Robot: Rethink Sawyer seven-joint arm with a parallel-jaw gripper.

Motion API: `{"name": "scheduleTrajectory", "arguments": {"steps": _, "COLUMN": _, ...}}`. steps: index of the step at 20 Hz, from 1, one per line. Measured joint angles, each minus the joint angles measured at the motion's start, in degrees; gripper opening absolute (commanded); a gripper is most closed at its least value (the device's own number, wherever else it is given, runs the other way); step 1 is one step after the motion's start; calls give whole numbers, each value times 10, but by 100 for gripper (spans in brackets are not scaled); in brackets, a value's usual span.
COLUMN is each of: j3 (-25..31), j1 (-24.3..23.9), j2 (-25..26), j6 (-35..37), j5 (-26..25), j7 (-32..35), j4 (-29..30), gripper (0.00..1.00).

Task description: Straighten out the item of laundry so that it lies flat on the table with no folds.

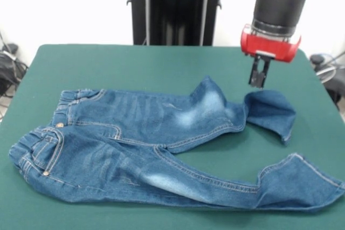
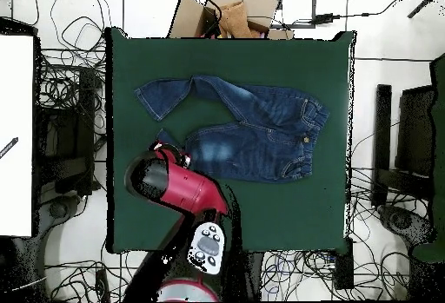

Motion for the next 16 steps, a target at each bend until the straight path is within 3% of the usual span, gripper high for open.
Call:
{"name": "scheduleTrajectory", "arguments": {"steps": 8, "j3": -19, "j1": 26, "j2": -20, "j6": 36, "j5": 0, "j7": 0, "j4": 0, "gripper": 0}}
{"name": "scheduleTrajectory", "arguments": {"steps": 16, "j3": -20, "j1": 16, "j2": -11, "j6": 36, "j5": 0, "j7": 0, "j4": -1, "gripper": 0}}
